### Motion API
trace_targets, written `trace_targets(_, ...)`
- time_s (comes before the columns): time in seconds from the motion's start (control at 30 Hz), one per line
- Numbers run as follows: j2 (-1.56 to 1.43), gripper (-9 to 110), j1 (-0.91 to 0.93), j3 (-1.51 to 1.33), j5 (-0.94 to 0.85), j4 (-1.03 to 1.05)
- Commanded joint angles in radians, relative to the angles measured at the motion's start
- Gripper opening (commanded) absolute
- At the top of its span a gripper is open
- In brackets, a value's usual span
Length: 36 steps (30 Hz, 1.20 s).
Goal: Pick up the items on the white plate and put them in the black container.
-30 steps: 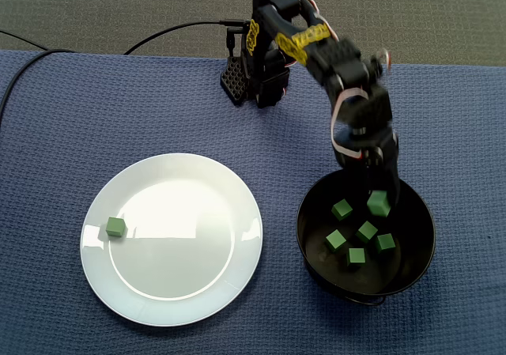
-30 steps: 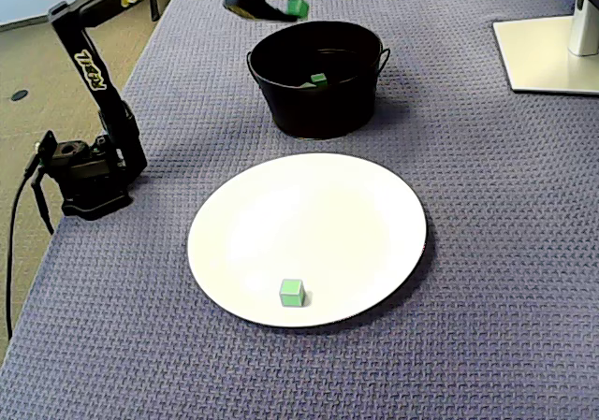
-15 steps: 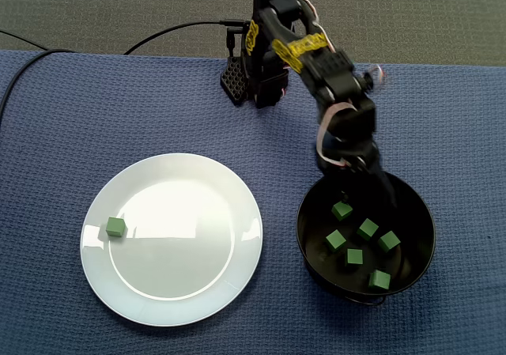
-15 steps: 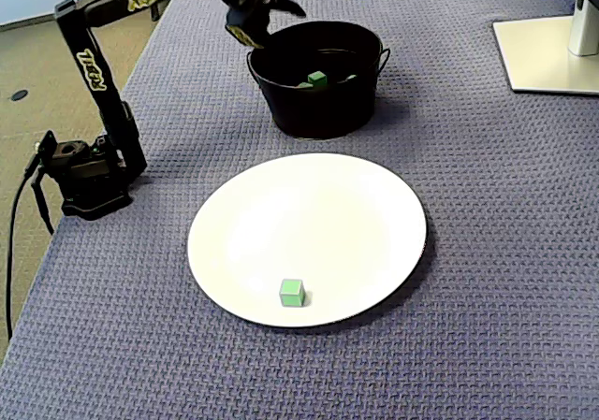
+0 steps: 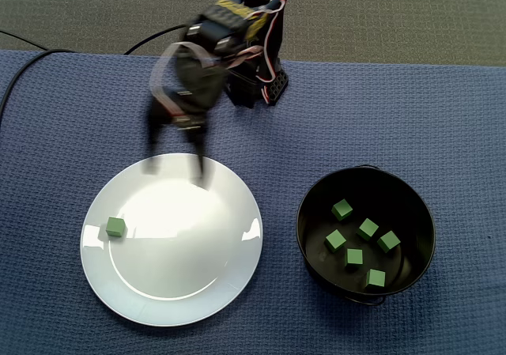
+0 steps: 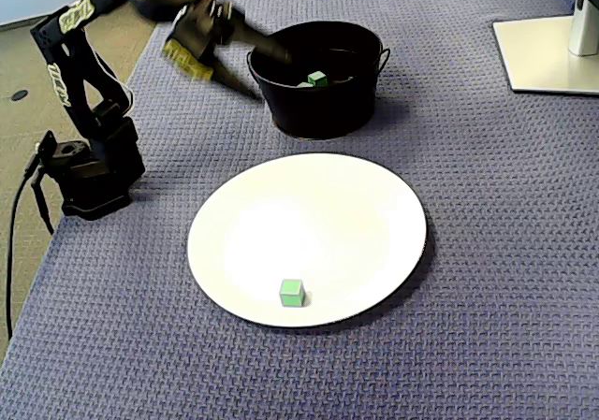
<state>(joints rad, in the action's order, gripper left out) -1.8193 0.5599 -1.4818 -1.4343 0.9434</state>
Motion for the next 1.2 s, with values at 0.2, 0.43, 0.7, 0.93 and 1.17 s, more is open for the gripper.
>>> trace_targets(0.2, 0.253, 33, 0.178, -0.005, -0.328, -0.184)
trace_targets(0.43, 0.423, 37, 0.186, -0.023, -0.451, -0.308)
trace_targets(0.7, 0.568, 33, 0.173, 0.048, -0.495, -0.249)
trace_targets(0.93, 0.618, 34, 0.155, 0.097, -0.483, -0.239)
trace_targets(1.17, 0.707, 36, 0.179, 0.175, -0.494, -0.29)
